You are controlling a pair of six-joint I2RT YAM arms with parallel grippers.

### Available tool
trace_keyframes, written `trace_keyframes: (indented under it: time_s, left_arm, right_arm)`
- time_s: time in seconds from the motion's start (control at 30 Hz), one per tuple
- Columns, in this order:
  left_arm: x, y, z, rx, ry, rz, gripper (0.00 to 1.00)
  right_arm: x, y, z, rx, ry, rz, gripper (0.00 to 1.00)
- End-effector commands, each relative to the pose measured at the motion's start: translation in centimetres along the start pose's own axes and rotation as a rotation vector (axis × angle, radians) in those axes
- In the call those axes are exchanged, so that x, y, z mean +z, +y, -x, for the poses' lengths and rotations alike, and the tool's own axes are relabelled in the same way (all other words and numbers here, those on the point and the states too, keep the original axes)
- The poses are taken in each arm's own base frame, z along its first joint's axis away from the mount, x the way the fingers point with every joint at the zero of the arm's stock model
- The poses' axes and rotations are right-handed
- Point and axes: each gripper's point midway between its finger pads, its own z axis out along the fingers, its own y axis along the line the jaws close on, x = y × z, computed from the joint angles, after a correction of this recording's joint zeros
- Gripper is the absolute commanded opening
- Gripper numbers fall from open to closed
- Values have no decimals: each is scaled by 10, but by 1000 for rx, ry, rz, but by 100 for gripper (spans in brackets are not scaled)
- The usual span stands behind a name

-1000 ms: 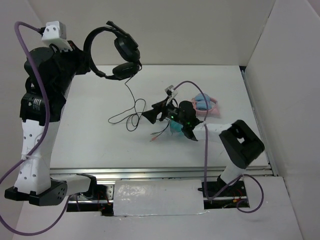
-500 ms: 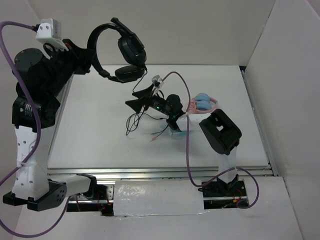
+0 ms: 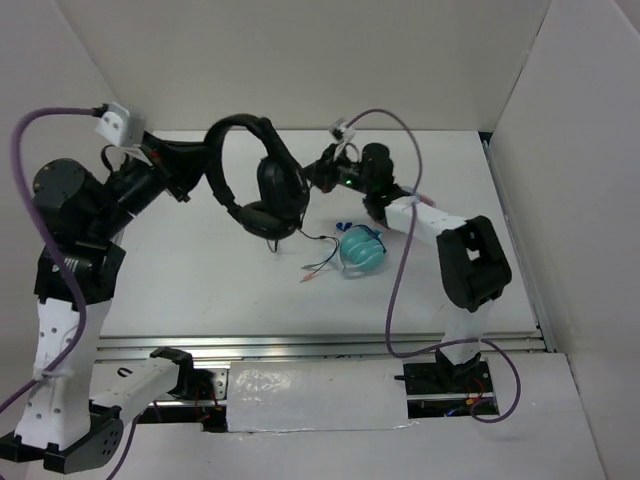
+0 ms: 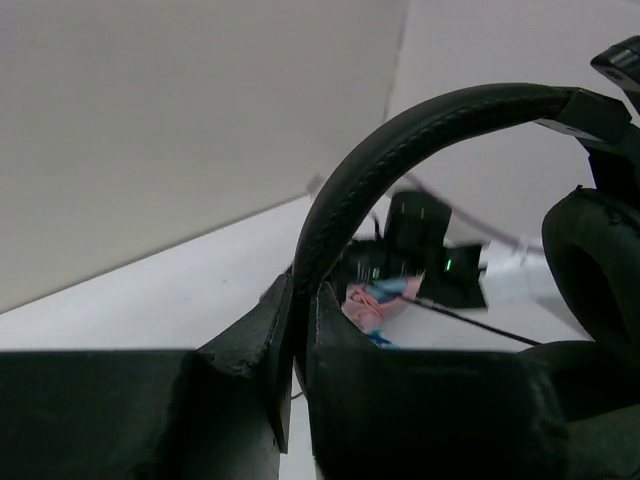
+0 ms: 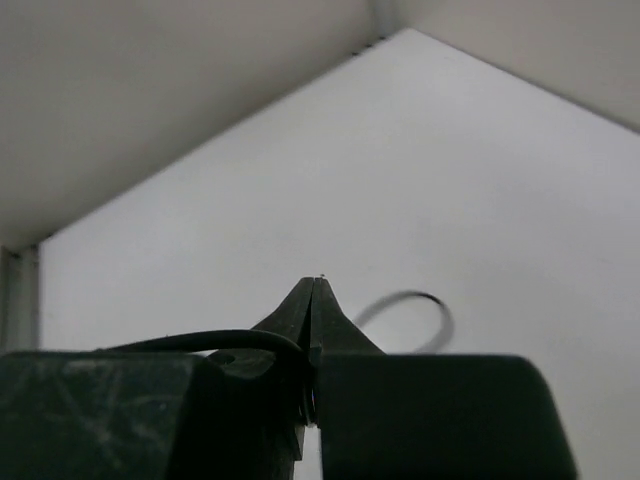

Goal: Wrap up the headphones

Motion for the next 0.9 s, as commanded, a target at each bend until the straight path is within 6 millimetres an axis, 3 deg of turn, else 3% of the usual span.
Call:
trace_keyframes:
  time_s: [0.0, 0.03, 0.07, 0.1, 0.13, 0.17, 0.2, 0.27, 0.33, 0.37, 0.53, 0.63, 0.7, 0.87]
  left_arm:
    - [12, -32, -24, 133, 17, -284, 0]
    - [14, -34, -31, 145, 20, -303, 0]
    - [14, -33, -38, 152, 23, -301, 0]
    - [16, -29, -56, 149, 50, -298, 0]
    - [17, -29, -64, 184, 53, -308, 0]
    - [19, -34, -72, 182, 64, -328, 0]
    - [22, -33, -86, 176, 93, -333, 0]
    - [26, -40, -104, 190, 148, -356, 0]
    - [31, -34, -118, 232, 195, -310, 0]
    - [35, -42, -128, 236, 219, -321, 0]
    - [50, -50, -170, 308, 325, -238, 0]
    - [60, -33, -199, 331, 432, -69, 0]
    - [66, -23, -219, 333, 497, 28, 0]
    - [69, 4, -236, 286, 553, 215, 0]
  right_arm:
    - [-66, -53, 57, -214, 77, -182, 4]
    - [-81, -55, 76, -245, 67, -212, 2]
    - [-95, -63, 77, -234, 110, -248, 1]
    - [-109, -72, 99, -270, 98, -281, 0]
    - [-117, -69, 114, -348, 102, -287, 0]
    - [-125, -72, 112, -354, 151, -332, 0]
    - [-124, -68, 133, -414, 143, -358, 0]
    - [-138, -77, 150, -557, 216, -477, 0]
    - [-139, -78, 152, -635, 282, -524, 0]
    - [-146, -80, 159, -690, 331, -565, 0]
    - [-142, -71, 174, -742, 385, -622, 0]
    - [-135, -54, 187, -749, 353, -632, 0]
    - [-135, -47, 183, -752, 364, -641, 0]
    - [-135, -21, 181, -777, 328, -713, 0]
